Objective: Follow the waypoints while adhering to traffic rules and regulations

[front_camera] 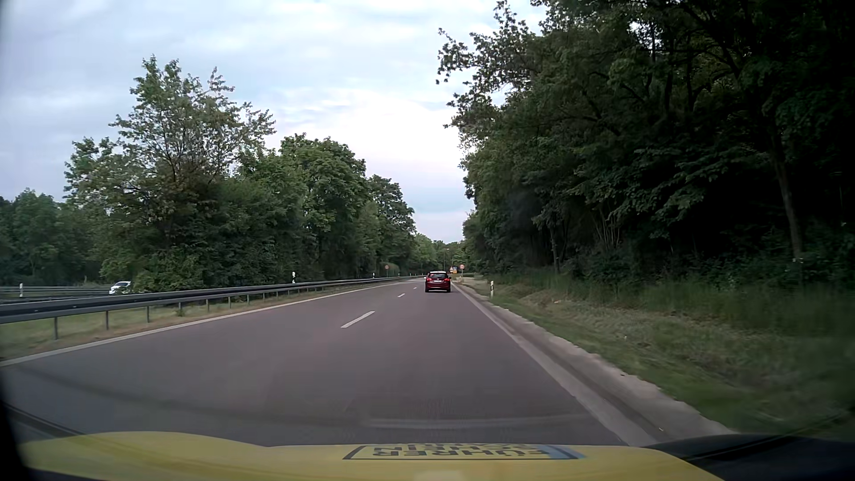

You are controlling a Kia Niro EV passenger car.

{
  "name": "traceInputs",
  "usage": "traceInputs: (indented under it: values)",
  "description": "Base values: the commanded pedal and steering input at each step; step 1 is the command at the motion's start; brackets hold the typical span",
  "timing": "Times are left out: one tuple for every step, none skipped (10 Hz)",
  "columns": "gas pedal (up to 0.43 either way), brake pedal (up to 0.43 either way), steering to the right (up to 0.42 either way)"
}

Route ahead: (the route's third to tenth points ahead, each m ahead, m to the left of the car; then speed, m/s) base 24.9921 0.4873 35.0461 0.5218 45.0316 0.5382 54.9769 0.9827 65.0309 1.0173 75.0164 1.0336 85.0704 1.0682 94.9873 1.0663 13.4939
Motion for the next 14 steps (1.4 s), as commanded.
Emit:
traceInputs:
  values:
    - [0.059,0.0,-0.001]
    - [0.059,0.0,-0.002]
    - [0.059,0.0,-0.002]
    - [0.059,0.0,-0.002]
    - [0.059,0.0,-0.002]
    - [0.059,0.0,-0.002]
    - [0.059,0.0,-0.002]
    - [0.059,0.0,-0.002]
    - [0.059,0.0,-0.002]
    - [0.059,0.0,-0.002]
    - [0.059,0.0,-0.002]
    - [0.059,0.0,-0.002]
    - [0.059,0.0,-0.002]
    - [0.059,0.0,-0.002]
